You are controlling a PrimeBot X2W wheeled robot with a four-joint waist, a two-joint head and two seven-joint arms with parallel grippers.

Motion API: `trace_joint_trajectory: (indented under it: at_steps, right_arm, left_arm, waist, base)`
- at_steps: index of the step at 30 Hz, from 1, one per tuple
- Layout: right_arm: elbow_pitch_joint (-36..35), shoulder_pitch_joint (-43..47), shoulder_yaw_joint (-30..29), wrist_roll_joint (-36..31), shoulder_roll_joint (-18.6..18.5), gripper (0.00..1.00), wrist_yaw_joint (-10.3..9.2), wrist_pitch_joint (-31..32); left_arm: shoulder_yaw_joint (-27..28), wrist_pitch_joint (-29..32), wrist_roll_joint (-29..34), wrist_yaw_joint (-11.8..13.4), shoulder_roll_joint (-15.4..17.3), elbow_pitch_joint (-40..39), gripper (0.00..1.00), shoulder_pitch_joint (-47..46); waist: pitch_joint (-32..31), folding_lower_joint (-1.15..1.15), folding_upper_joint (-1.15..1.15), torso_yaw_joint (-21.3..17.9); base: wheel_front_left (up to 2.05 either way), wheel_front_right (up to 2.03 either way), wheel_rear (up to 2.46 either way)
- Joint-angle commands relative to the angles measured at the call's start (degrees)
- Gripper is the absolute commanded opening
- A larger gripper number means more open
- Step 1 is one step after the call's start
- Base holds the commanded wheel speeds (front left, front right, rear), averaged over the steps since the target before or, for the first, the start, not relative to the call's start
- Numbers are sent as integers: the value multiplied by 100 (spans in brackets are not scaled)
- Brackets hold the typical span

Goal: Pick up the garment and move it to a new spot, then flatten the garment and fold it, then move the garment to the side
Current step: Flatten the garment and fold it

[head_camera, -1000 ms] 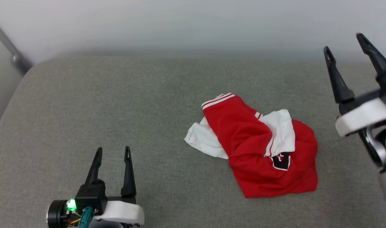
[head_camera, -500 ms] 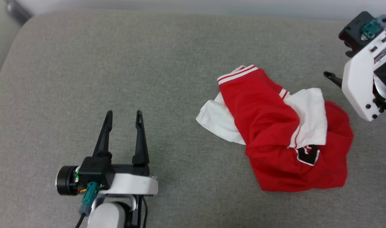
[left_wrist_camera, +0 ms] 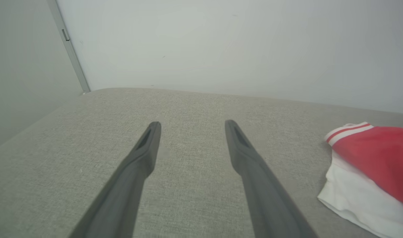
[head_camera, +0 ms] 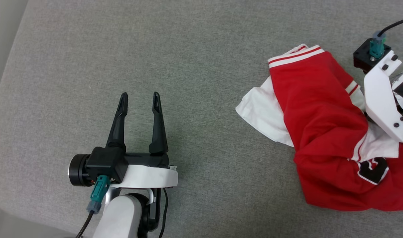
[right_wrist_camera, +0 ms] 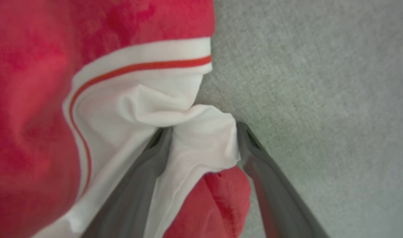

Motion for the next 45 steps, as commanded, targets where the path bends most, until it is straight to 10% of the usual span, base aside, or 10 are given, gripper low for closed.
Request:
trace_joint_trajectory:
  at_steps: [1,4,5,6,15,27,37,39,45]
  right_arm:
    - [96,268,271,48,8,100,-3,31]
    - [98,274,516,114,-65,100,-3,-114]
    - [97,241,536,149,-58,21,-3,-237]
    - [119,190,540,188,-40,0,-3,-341]
    - [263,-248,331,401,-141,0,-5,-1838]
    - [670,1090,123,1065,-1382,0,-5,-3058]
    - [1888,2604,144,1414,-918,0,-4,-3866]
    - [2012,2589,-6,1369,-778,100,-4,-4151]
    - [2305,2371,-511,768,-665,100,-5,-5363]
  left_arm:
    - [-13,-15,-28,19,-8,-18,100,-81]
    - [1,-15,-22,48,-8,-5,100,-86]
    - [16,-15,-19,56,-8,12,100,-74]
    - [41,-15,-7,62,-8,30,100,-53]
    - [343,-15,174,-9,-7,166,100,290]
    - [639,-15,344,-236,-6,246,100,604]
    - [737,-15,538,-425,-6,473,100,648]
    - [786,-15,584,-467,-6,539,100,699]
    - [1018,-15,713,-637,132,780,100,647]
  waist:
    - [58,-1,0,55]
    - [55,-1,0,52]
    - [31,-1,0,38]
    - [-6,-1,0,16]
    - [-639,-1,0,-421]
    - [-930,-1,0,-1000]
    - [-1064,-1,0,-1109]
    - [-1180,-1,0,-1148]
    - [-1620,-1,0,-1300]
  base:
    - [0,0,0]
    - [0,0,0]
    - [0,0,0]
    - [0,0,0]
    - [0,0,0]
    - [0,0,0]
    - [0,0,0]
    - [0,0,0]
    - [0,0,0]
